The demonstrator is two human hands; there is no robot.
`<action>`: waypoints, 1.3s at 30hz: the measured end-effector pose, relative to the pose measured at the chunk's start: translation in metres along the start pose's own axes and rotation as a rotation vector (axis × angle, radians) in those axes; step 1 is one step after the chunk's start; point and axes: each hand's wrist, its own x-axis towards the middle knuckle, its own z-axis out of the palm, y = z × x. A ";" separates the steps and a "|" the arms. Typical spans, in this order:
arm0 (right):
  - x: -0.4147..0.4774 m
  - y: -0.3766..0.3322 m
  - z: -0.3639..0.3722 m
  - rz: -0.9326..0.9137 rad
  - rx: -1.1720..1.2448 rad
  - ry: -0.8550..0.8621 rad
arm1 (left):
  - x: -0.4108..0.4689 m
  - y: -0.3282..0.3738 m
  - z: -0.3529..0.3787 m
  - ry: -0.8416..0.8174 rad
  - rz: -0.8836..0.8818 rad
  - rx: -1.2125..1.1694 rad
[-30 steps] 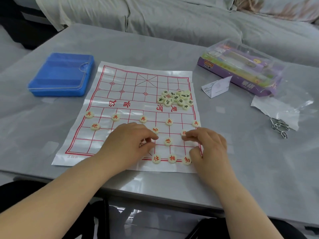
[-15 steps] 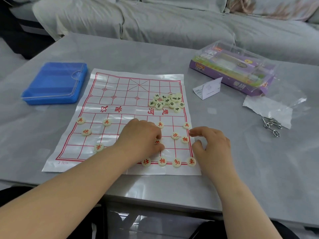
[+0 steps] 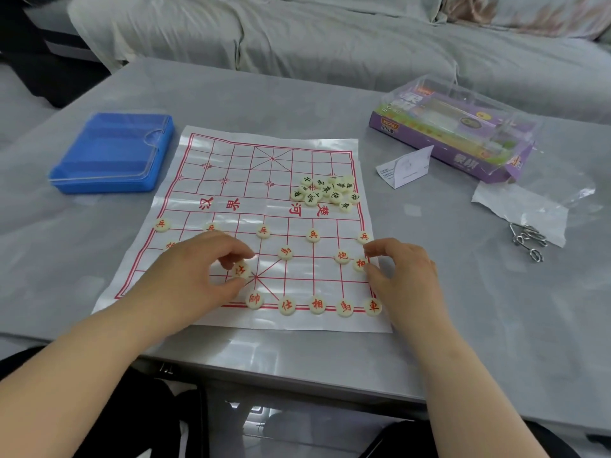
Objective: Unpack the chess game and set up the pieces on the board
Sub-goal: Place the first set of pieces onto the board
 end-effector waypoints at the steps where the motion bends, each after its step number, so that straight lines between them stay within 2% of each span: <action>1: 0.001 0.000 0.002 -0.011 -0.018 0.004 | -0.005 -0.004 -0.002 0.021 -0.020 -0.010; 7: 0.003 -0.002 0.004 0.000 -0.085 0.008 | -0.014 -0.022 -0.007 0.094 -0.105 -0.011; 19: 0.005 0.000 0.007 -0.008 -0.128 0.057 | -0.017 -0.035 -0.007 0.105 -0.085 0.010; 26: -0.009 -0.005 -0.004 -0.058 -0.024 0.120 | -0.028 -0.049 -0.016 0.140 -0.116 -0.046; 33: -0.024 -0.033 0.029 -0.277 -0.064 0.109 | -0.037 -0.073 -0.025 0.179 -0.165 -0.055; 39: -0.015 -0.086 0.061 -0.414 -0.020 -0.004 | -0.030 -0.083 -0.029 0.146 -0.164 -0.070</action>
